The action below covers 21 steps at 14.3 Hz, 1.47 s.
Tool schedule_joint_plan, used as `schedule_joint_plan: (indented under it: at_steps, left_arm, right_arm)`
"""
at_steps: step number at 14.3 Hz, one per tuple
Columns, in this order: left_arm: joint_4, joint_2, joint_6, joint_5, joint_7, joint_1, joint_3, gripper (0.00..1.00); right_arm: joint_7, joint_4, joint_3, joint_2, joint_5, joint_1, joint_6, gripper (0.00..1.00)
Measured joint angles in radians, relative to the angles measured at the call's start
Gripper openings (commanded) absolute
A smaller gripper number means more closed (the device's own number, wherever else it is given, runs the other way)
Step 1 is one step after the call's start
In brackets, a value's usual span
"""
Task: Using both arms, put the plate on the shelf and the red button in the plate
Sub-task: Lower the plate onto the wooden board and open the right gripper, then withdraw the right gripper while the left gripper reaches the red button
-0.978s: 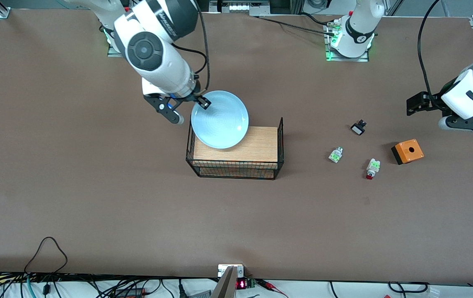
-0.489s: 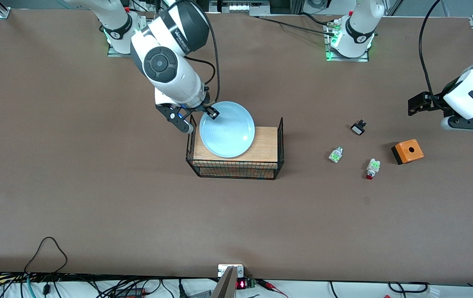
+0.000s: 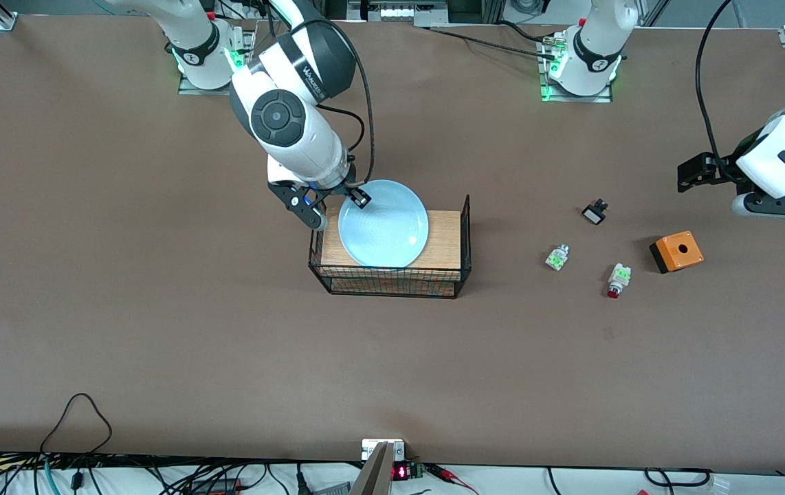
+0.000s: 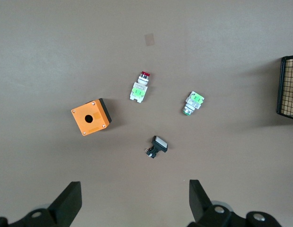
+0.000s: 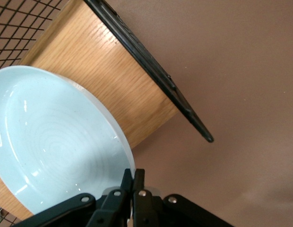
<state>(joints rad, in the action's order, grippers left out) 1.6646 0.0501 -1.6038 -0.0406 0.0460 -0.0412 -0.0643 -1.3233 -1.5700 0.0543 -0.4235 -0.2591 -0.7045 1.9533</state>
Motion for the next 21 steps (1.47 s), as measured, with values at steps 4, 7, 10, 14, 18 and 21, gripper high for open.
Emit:
schedule_joint_plan:
  at_steps: [4,7,10,14,18,21]
  left_arm:
    - [0.000,0.000,0.000,0.000,0.000,-0.001,0.000,1.00]
    - [0.000,0.000,0.000,0.000,0.000,-0.002,0.000,1.00]
    - [0.000,0.001,0.000,0.000,0.000,-0.003,0.000,1.00]
    - [0.001,0.037,0.002,0.000,-0.002,-0.004,0.000,1.00]
    - [0.003,0.179,-0.020,-0.001,0.022,-0.028,0.005,1.00]
    - [0.003,0.273,-0.119,-0.005,0.153,-0.040,0.007,1.00]
  right_arm:
    - [-0.002,0.000,0.000,-0.010,0.000,-0.009,0.005,0.12]
    - [-0.001,0.002,0.004,-0.010,0.000,-0.010,0.013,1.00]
    - [0.001,0.013,0.007,-0.010,0.000,-0.010,0.024,1.00]
    - [0.001,0.073,0.011,0.017,0.000,-0.011,0.012,1.00]
    - [0.056,0.094,0.035,0.126,0.031,0.001,-0.092,1.00]
    - [0.262,0.092,0.047,0.177,0.117,0.068,-0.183,1.00]
